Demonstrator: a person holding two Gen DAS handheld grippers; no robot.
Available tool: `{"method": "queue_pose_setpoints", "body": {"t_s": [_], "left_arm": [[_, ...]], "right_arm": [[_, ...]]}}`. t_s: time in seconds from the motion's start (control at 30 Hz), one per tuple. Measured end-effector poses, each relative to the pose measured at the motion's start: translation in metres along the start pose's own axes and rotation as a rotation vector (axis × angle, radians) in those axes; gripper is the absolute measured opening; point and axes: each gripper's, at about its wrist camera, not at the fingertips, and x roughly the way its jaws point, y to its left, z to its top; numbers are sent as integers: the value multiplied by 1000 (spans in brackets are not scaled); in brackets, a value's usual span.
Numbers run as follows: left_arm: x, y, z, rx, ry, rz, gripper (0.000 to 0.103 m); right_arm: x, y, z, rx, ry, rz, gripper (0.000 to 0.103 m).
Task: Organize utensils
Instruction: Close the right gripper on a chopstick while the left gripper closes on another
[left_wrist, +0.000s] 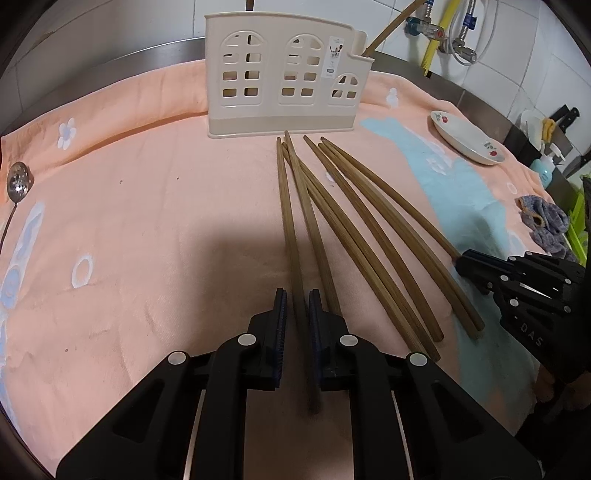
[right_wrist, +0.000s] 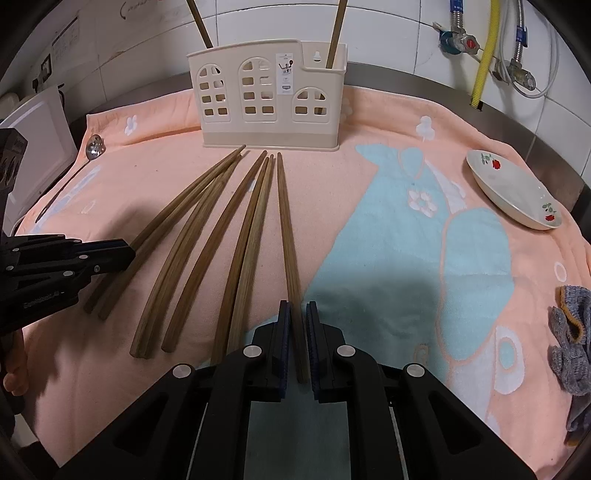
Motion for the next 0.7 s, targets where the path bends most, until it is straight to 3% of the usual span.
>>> {"method": "queue_pose_setpoints", "body": {"t_s": [0.4,0.7], "left_arm": [[0,-2,1,-3,1,14,12],[-4,4,-6,-28,-23,-24,12]], "right_arm": [[0,-1,-1,4,-7,3,8],[-3,-3,-3,17,-16,6,8]]}}
